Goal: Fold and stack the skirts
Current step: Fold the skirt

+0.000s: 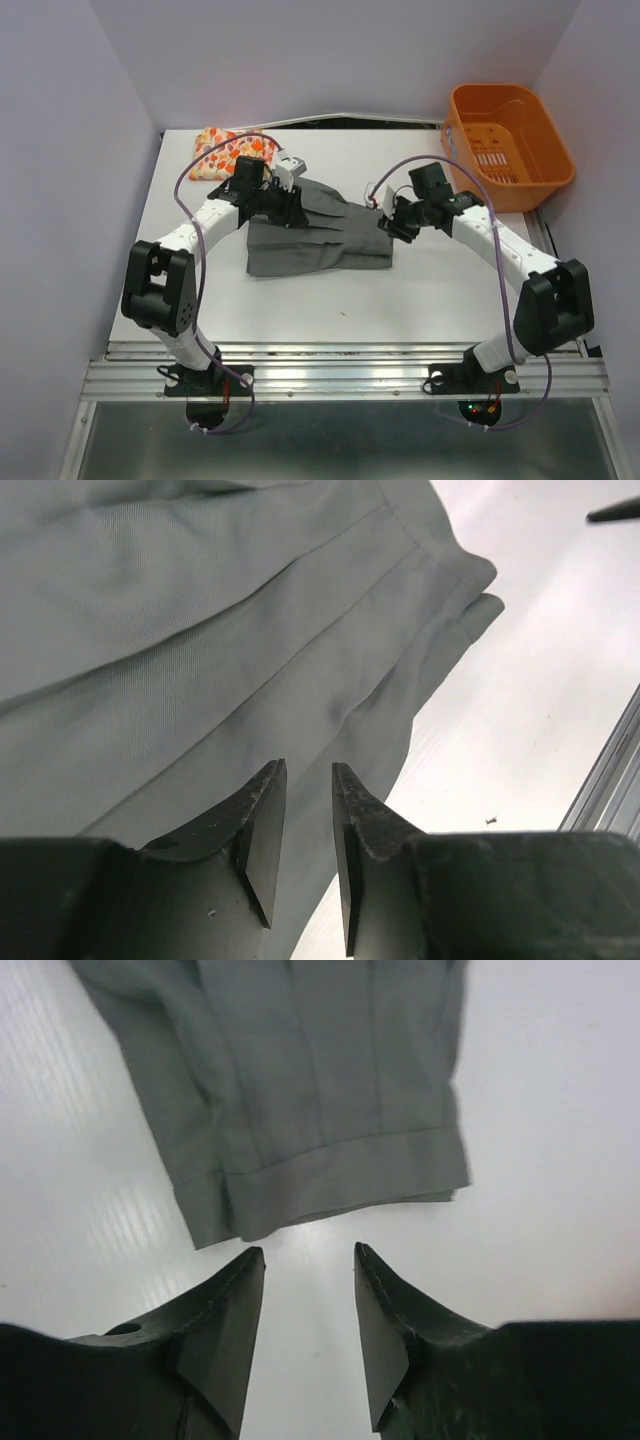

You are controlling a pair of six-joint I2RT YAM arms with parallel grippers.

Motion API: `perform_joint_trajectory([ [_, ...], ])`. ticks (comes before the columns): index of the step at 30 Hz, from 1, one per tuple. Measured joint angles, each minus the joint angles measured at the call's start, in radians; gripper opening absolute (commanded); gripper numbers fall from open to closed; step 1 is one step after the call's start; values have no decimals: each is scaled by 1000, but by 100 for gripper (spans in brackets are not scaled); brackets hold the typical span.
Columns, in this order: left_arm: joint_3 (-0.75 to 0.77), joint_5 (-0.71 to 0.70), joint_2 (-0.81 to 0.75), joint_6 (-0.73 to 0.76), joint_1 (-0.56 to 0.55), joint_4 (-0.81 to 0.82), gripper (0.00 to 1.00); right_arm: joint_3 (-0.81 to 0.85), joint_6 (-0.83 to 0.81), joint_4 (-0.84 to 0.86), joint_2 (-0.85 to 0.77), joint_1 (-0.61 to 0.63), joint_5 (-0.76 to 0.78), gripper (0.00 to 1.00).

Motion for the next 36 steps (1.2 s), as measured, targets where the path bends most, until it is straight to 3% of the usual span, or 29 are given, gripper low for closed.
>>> perform_joint_trajectory([
  [7, 0, -1, 107, -32, 17, -5, 43, -132, -24, 60, 80, 88, 39, 49],
  [19, -12, -1, 123, -58, 59, 14, 48, -146, -3, 206, 159, 150, 124, 47],
  [26, -51, -8, 128, -80, 68, 47, 46, -158, -2, 249, 198, 173, 175, 1],
  [36, -45, 15, 285, -154, 125, 93, 43, -64, -10, 172, 201, 173, 199, 1],
])
